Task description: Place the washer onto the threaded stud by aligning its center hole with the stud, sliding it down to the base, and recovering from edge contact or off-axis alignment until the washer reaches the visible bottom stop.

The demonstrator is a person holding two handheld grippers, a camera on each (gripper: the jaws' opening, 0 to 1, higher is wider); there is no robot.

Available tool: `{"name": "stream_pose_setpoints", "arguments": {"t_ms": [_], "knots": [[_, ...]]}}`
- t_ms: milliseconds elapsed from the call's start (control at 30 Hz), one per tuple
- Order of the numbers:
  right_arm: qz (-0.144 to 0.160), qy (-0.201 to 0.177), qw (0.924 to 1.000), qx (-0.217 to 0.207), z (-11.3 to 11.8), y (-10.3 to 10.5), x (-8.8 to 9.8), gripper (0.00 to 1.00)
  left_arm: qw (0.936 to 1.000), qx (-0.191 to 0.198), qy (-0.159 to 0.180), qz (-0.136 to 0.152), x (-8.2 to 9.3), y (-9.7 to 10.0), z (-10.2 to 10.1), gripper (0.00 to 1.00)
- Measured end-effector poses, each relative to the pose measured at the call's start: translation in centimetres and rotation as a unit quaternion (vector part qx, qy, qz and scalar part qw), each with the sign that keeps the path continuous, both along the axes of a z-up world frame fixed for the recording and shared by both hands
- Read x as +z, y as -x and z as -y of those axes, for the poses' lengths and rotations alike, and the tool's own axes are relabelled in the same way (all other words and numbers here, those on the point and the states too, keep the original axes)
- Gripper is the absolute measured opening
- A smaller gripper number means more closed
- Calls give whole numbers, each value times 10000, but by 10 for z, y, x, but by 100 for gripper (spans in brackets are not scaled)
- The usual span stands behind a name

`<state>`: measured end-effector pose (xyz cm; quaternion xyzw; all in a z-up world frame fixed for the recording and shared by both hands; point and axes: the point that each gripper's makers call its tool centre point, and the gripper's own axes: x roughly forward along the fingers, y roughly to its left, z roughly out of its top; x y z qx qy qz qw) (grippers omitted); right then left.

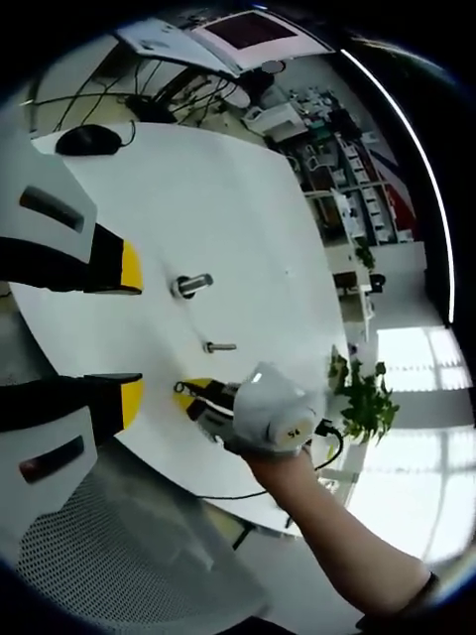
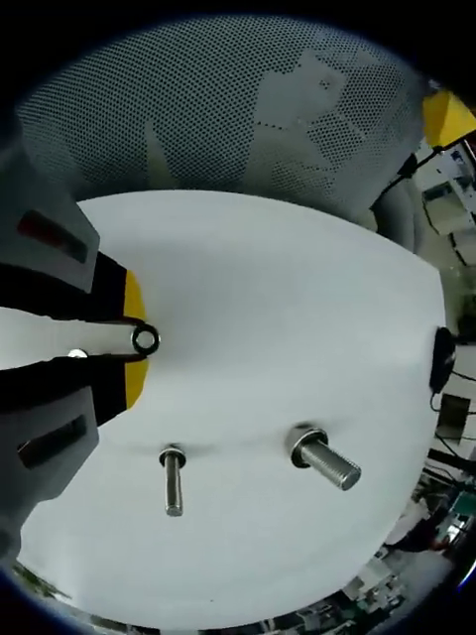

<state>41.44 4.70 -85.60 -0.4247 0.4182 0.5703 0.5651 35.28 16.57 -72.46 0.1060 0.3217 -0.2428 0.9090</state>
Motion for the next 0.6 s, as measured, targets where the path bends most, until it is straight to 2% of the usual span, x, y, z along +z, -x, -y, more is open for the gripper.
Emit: {"name": "stream_pose_setpoints", "arguments": {"t_ms": [367, 600], "knots": [[173, -278, 9993, -191, 6, -22, 36, 13, 10000, -43, 19, 47, 2, 0, 2, 29], [284, -611, 9970, -387, 2, -37, 59, 13, 10000, -12, 83, 41, 4, -1, 2, 29]]}}
